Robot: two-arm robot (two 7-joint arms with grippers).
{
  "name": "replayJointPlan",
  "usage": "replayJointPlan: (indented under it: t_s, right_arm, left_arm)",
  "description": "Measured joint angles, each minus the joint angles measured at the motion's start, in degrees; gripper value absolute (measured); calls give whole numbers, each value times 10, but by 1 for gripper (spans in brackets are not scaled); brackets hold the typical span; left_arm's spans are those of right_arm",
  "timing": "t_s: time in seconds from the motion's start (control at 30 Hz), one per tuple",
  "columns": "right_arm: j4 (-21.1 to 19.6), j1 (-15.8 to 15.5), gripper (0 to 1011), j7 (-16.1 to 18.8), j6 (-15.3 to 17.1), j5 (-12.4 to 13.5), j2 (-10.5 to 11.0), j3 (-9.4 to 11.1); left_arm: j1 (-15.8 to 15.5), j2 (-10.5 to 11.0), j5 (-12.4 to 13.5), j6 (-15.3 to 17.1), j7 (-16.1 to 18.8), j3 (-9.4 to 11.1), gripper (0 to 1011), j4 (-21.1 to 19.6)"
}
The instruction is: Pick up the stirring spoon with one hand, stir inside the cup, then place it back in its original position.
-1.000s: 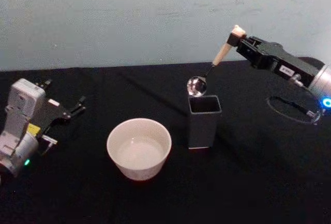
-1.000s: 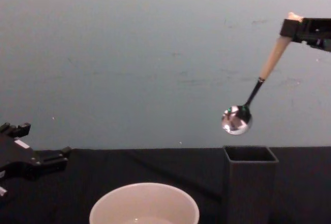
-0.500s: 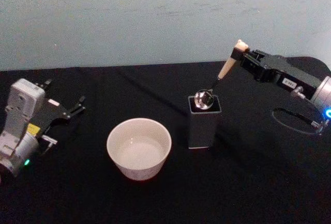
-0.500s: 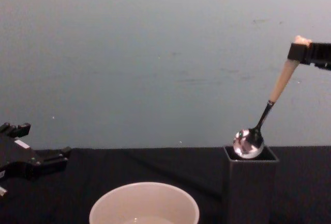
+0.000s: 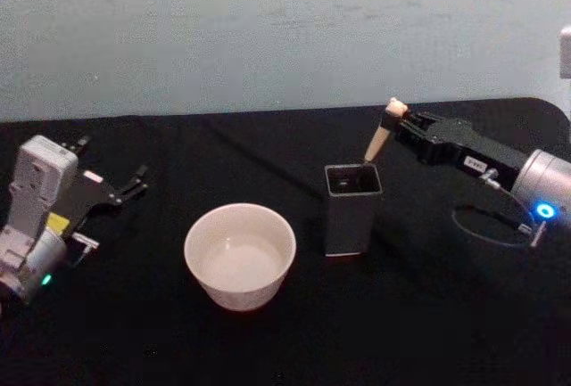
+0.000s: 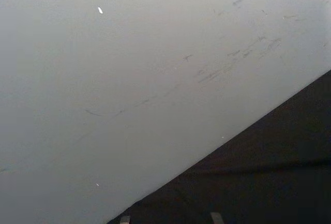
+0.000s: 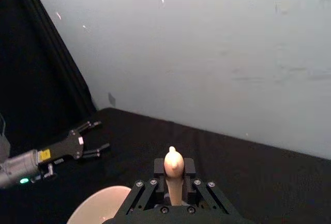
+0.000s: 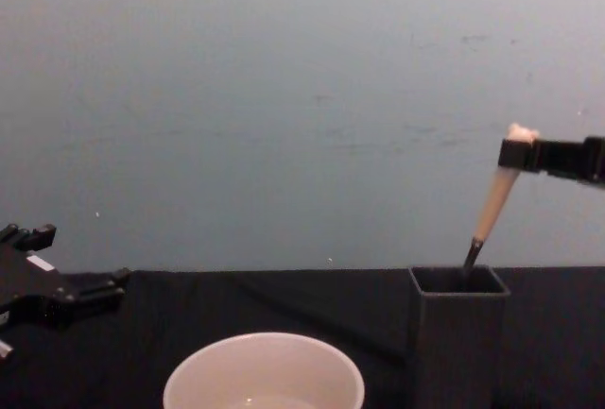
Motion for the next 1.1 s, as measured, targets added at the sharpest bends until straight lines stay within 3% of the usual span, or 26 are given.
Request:
replayJointPlan:
  t_s: [0.6, 1.1]
  right_arm:
    - [42, 13, 218, 4, 19, -37, -22, -22]
    - [60, 18, 218, 13, 30, -61, -31, -27]
  left_arm:
    - [0, 0, 0, 0, 0, 0, 1001, 0]
    - [0, 0, 0, 0, 0, 0, 1001, 0]
